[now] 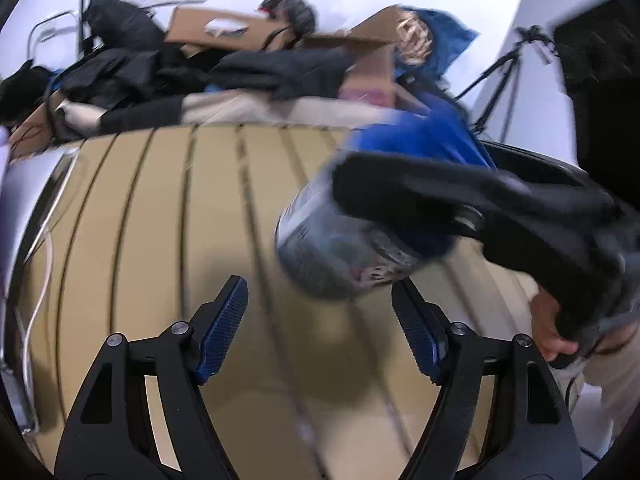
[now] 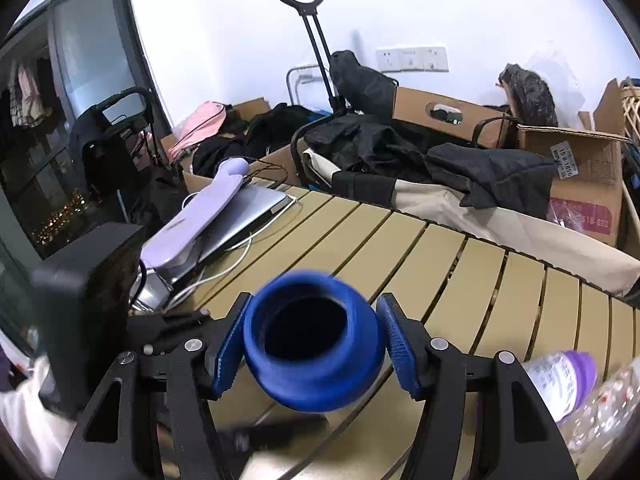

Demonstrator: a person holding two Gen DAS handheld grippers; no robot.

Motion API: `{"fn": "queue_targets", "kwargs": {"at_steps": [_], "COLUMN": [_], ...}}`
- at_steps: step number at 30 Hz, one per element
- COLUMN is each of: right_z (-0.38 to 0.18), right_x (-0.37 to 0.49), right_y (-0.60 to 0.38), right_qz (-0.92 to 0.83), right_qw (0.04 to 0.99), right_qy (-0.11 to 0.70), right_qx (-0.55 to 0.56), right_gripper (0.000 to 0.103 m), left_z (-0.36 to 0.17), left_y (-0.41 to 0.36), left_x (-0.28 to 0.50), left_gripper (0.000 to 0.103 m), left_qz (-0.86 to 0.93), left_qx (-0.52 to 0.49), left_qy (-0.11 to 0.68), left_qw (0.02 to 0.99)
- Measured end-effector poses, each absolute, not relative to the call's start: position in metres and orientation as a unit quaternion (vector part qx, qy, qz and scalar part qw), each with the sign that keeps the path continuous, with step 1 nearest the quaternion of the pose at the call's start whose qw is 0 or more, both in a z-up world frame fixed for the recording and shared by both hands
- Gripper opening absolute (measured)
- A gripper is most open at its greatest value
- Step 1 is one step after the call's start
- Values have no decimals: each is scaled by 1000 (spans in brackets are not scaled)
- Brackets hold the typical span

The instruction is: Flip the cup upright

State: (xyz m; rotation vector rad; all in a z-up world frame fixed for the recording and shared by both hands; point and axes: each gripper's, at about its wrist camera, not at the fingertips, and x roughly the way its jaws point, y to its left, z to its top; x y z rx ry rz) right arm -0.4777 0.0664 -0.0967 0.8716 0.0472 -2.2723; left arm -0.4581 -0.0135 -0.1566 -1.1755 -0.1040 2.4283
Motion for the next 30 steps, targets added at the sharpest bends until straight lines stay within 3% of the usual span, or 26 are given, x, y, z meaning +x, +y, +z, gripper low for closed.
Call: {"fn": "queue_targets", "kwargs": {"at_steps": [3,8,13,16,18,19,21,25,28,30], "right_z": [-108,-116,-117,-110,-105,-104,-103,-99,-99,-102], "right_x": [-476,-476,-494,-497,-494,-493,-493,-486,-479,-478], "right_y": [64,54,49,63,77,84,103,141,162,179], "right_qz": [-877,-870,-855,-840,-839,-841,-843,-847,-850,-852], "right_qw": [336,325,327,337,338,336,327,308,297,284], "right_qy": [31,60,32,-9,-8,-3,-8,-31,-34,-51], "right_qx": [343,366,401,424,426,425,427,431,433,436], "right_gripper": [64,44,43,44,64,67,68,68,69,69], "left_z": [-163,-176,-161,-154,-151,-150,-151,-165,-167,-175], "left_y": [-16,-13,0,9,17,25,43,78,93,105], "left_x": [-458,-449,-449,-448,-440,-436,-432,-437,-456,-481], "left_gripper": [70,71,79,84,95,96,103,103,103,100], "left_qz": [861,853,896,895,888,879,850,751,703,676], "left_qx": [-447,-478,-412,-397,-374,-357,-325,-258,-271,-332], "left_qy": [-44,10,66,123,183,233,333,525,549,537], "left_qw": [239,210,155,161,193,213,248,306,361,379]}}
